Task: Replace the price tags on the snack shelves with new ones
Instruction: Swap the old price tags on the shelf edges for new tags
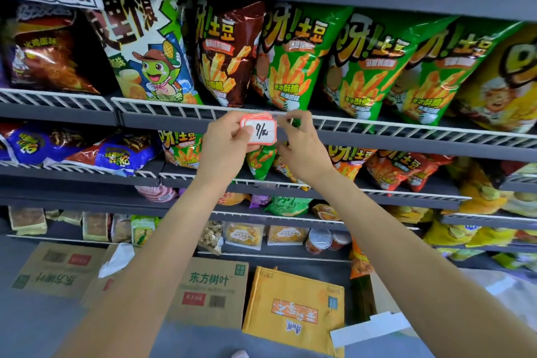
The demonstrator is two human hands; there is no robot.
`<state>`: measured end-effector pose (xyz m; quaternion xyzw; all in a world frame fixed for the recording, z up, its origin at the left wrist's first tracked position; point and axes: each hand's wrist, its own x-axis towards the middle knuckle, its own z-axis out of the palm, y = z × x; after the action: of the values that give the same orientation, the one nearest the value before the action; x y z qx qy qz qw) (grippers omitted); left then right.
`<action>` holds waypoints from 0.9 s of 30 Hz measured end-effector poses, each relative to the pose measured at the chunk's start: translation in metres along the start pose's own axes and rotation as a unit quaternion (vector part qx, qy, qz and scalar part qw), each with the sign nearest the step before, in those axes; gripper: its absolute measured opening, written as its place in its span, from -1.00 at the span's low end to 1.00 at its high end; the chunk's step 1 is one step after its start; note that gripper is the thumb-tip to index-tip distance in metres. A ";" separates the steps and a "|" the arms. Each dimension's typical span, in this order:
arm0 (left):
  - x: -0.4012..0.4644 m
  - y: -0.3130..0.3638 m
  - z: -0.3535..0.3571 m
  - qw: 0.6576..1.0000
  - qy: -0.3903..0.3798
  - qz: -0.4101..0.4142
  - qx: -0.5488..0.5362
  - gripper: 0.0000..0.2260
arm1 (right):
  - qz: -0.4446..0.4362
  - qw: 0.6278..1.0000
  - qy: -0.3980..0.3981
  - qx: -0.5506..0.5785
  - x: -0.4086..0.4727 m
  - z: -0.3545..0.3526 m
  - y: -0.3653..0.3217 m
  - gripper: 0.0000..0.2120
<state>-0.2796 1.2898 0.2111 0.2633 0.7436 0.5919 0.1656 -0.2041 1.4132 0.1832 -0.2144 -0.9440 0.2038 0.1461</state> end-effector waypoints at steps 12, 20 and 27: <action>-0.031 0.038 0.145 1.000 0.004 -0.020 -0.023 -0.77 | 0.075 0.940 0.074 0.324 -0.060 -0.097 0.109 -0.87; -0.068 0.081 0.268 0.995 -0.011 -0.024 -0.097 -0.88 | 0.066 0.952 0.091 0.285 -0.107 -0.168 0.212 -0.87; -0.088 0.104 0.319 0.994 -0.047 -0.027 -0.099 -0.85 | 0.101 0.949 0.110 0.277 -0.147 -0.204 0.256 -0.91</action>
<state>-0.0102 1.5077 0.2283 0.2529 0.6793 0.6452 0.2415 0.0862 1.6221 0.2195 -0.2806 -0.8020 0.4458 0.2817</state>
